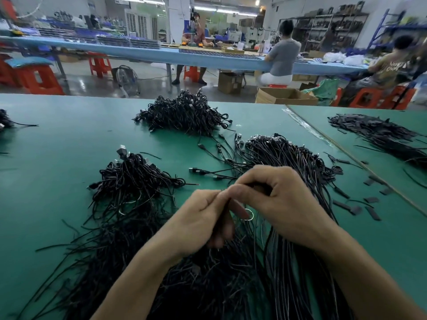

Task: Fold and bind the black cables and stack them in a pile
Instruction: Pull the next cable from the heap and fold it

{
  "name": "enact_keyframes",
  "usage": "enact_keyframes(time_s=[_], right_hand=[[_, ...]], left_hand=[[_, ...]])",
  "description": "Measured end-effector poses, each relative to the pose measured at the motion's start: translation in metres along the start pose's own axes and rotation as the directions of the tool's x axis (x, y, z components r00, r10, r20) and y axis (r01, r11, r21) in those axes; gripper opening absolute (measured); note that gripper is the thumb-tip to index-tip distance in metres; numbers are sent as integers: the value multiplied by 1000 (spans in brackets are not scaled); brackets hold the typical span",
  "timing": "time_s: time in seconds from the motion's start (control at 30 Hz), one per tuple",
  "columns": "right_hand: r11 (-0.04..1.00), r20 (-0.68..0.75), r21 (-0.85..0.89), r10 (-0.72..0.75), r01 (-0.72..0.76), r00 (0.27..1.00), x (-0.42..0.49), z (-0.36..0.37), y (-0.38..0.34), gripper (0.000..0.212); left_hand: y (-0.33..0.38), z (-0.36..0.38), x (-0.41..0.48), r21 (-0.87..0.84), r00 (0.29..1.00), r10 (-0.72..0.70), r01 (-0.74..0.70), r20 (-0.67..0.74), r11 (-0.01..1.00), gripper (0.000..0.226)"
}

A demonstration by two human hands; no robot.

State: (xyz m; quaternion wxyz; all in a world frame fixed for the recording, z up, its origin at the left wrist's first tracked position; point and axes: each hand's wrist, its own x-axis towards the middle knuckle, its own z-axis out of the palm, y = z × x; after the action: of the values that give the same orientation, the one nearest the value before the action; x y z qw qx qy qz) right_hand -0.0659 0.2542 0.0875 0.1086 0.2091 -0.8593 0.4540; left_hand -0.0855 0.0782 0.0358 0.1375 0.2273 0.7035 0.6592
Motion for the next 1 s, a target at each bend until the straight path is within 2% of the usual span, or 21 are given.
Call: enact_keyframes(time_s=[0.1, 0.2, 0.3, 0.37, 0.43, 0.47, 0.53, 0.57, 0.63, 0.77, 0.83, 0.9, 0.93, 1.0], right_hand=[[994, -93, 102, -16, 26, 996, 8, 3, 2, 30], [983, -102, 169, 85, -67, 991, 14, 14, 13, 37], [977, 58, 36, 208, -210, 976, 7, 29, 24, 28], [977, 185, -71, 212, -202, 960, -1, 38, 25, 25], [975, 290, -178, 178, -129, 940, -7, 45, 19, 26], [968, 326, -235, 162, -86, 931, -8, 47, 16, 26], [948, 341, -319, 135, -20, 930, -7, 44, 8, 26], [943, 321, -333, 118, -4, 940, -6, 39, 5, 26], [951, 247, -311, 82, -1, 965, -3, 27, 0, 23], [964, 52, -264, -10, 23, 999, 6, 7, -3, 14], [976, 9, -210, -54, 55, 998, 11, 5, -3, 15], [997, -14, -63, -54, 53, 998, 15, 10, -1, 13], [1000, -22, 7, -27, 27, 999, 16, 13, 1, 16], [998, -33, 39, 42, -41, 999, 13, 22, 7, 28]], left_hand=[[7, -8, -5, -232, 994, -42, 65, 100, 970, 58], [16, -15, -8, -480, 986, 14, 69, 166, 874, 50], [19, -19, -6, -678, 994, 101, -41, 50, 734, 41], [17, -19, -2, -752, 990, 88, -144, -114, 643, 43], [10, -15, 5, -712, 959, 47, -239, -279, 660, 45], [5, -13, 9, -633, 936, 52, -276, -348, 723, 45], [-4, -9, 12, -333, 881, 121, -296, -457, 895, 43], [-7, -7, 12, -157, 869, 175, -274, -462, 949, 40], [-9, -5, 10, 64, 906, 234, -226, -353, 972, 37], [0, 2, 4, 71, 971, 115, -102, -210, 992, 56], [4, 0, 1, -5, 990, -5, 4, -140, 1000, 63], [9, -7, -4, -161, 998, -48, 41, -40, 986, 62], [12, -11, -5, -290, 999, -41, 41, 6, 956, 58], [16, -18, -7, -582, 997, 1, 41, 73, 812, 50]])
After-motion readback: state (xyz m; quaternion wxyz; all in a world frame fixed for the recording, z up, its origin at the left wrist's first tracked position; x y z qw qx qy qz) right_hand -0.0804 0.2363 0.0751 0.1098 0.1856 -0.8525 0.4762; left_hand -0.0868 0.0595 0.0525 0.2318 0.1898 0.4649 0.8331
